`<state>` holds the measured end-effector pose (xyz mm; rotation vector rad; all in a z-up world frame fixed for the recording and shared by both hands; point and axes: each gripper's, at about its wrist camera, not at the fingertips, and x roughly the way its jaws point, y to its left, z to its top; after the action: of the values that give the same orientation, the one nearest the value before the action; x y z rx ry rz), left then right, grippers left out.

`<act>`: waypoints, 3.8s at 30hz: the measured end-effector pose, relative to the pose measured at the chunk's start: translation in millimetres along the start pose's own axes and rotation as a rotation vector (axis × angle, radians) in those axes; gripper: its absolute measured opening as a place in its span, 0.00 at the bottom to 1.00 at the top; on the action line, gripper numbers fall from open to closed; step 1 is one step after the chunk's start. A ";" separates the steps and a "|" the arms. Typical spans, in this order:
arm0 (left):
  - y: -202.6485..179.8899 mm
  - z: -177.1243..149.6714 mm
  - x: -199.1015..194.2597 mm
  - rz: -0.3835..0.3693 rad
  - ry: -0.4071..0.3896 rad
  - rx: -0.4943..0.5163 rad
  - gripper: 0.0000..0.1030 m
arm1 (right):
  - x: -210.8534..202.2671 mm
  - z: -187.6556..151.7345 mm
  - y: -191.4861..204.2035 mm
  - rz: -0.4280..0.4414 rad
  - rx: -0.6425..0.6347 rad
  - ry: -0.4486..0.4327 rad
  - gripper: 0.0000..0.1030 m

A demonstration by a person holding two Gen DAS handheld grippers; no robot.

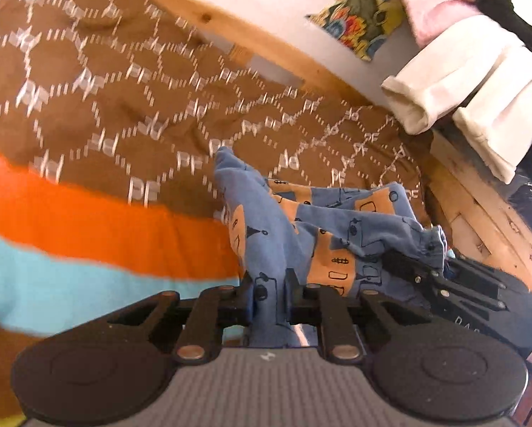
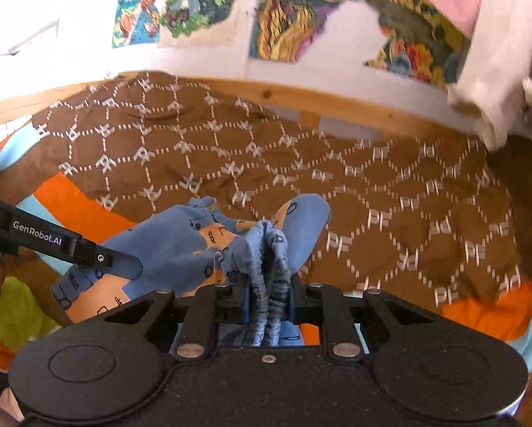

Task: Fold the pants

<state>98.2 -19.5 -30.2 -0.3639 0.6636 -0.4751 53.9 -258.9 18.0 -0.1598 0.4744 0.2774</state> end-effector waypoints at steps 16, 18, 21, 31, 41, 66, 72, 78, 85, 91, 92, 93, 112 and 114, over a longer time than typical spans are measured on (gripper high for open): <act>49.3 107.5 66.3 0.081 -0.148 0.029 0.17 | 111.6 100.1 -43.5 0.092 -0.058 -0.146 0.21; 63.8 102.5 83.5 0.104 -0.111 0.013 0.17 | 137.9 96.5 -52.6 0.117 0.002 -0.104 0.22; 82.6 91.7 103.4 0.141 -0.039 -0.040 0.20 | 174.3 80.0 -59.9 0.126 0.065 -0.017 0.26; 86.3 83.5 93.3 0.192 -0.038 -0.015 0.57 | 185.3 50.8 -82.0 0.028 0.221 0.001 0.77; 56.5 95.2 48.9 0.276 -0.107 0.043 0.97 | 140.5 57.7 -70.9 -0.020 0.216 -0.125 0.99; -22.0 36.2 -51.7 0.438 -0.298 0.210 1.00 | -5.5 32.3 -8.0 -0.117 0.181 -0.263 0.99; -22.2 14.6 -61.6 0.436 -0.283 0.180 1.00 | -25.3 12.2 2.8 -0.136 0.211 -0.237 0.99; -22.1 -0.2 -66.0 0.466 -0.266 0.190 1.00 | -31.4 2.1 10.8 -0.144 0.206 -0.220 0.99; -14.4 -21.2 -63.4 0.482 -0.235 0.214 1.00 | -33.3 -13.8 21.9 -0.164 0.219 -0.179 0.99; -10.4 -33.6 -60.9 0.478 -0.240 0.245 1.00 | -30.9 -30.0 26.0 -0.194 0.265 -0.148 0.99; -9.6 -34.7 -60.0 0.475 -0.239 0.249 1.00 | -29.0 -32.5 26.7 -0.200 0.268 -0.137 0.99; -8.9 -35.5 -58.7 0.472 -0.233 0.252 1.00 | -26.7 -34.5 26.8 -0.202 0.268 -0.126 0.99; 2.1 -34.1 -52.0 0.458 -0.236 0.243 1.00 | -12.3 -41.7 34.8 -0.216 0.241 -0.084 0.99; 2.3 -34.3 -52.2 0.464 -0.237 0.245 1.00 | -11.8 -40.7 35.1 -0.215 0.238 -0.082 0.99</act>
<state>40.3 4.0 -30.4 -0.0264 0.4327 -0.0652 15.9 -237.1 -15.2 0.0334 0.4015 0.0158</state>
